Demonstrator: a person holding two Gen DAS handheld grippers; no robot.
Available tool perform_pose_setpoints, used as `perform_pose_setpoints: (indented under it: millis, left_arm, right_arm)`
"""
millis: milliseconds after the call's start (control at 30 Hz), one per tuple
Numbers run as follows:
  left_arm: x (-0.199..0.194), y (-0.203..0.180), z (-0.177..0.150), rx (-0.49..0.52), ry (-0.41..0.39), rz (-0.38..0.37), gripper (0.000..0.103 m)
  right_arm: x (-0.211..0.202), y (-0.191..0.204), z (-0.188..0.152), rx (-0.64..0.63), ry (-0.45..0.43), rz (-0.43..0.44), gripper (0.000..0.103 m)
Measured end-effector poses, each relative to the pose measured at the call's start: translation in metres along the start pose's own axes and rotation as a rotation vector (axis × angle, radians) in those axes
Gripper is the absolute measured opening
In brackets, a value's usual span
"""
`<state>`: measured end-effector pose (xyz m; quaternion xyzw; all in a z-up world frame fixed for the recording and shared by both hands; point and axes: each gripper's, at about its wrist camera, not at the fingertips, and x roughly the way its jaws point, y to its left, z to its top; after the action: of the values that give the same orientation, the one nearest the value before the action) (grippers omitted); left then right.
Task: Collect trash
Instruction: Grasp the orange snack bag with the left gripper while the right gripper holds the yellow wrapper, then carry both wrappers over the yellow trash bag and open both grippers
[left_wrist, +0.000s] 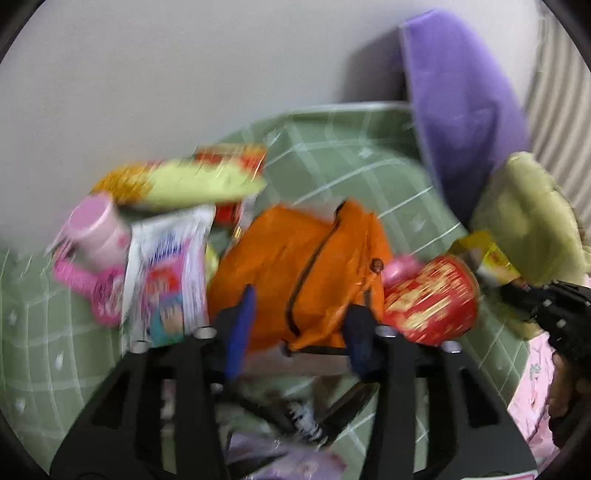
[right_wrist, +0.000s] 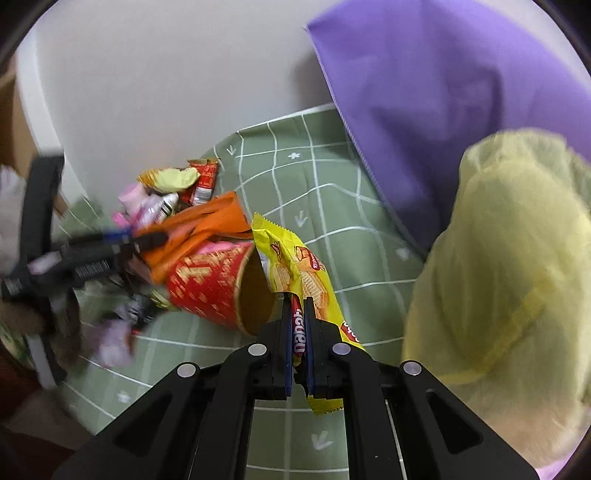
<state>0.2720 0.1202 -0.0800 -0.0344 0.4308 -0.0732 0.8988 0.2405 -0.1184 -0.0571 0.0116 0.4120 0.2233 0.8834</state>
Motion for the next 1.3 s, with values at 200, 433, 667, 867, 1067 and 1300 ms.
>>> perform_pose_setpoints:
  millis: [200,433,667,867,1067,1300]
  left_arm:
    - [-0.01,0.003,-0.003,-0.02,0.031,0.02,0.013]
    - [-0.055,-0.011,0.03,-0.012,-0.124,-0.033,0.006]
    - [-0.1,-0.05,0.084,0.092,-0.299,-0.168,0.006]
    - [-0.121,-0.111,0.121,0.2,-0.36,-0.372,0.006]
    - [-0.122,-0.18,0.132,0.283,-0.315,-0.62,0.006]
    - [-0.063,-0.253,0.118,0.362,-0.088,-0.721,0.006]
  right_arm:
    - [-0.009,0.005,0.023,-0.032,-0.031,0.018,0.007]
    - [-0.048,0.011,0.049,-0.062,-0.121,-0.012,0.007]
    - [-0.111,-0.002,0.073,-0.057,-0.271,-0.132,0.007]
    - [-0.167,-0.046,0.077,0.003,-0.357,-0.307,0.007]
    - [-0.223,-0.107,0.063,0.111,-0.404,-0.488,0.007]
    - [-0.249,-0.149,0.05,0.215,-0.438,-0.536,0.007]
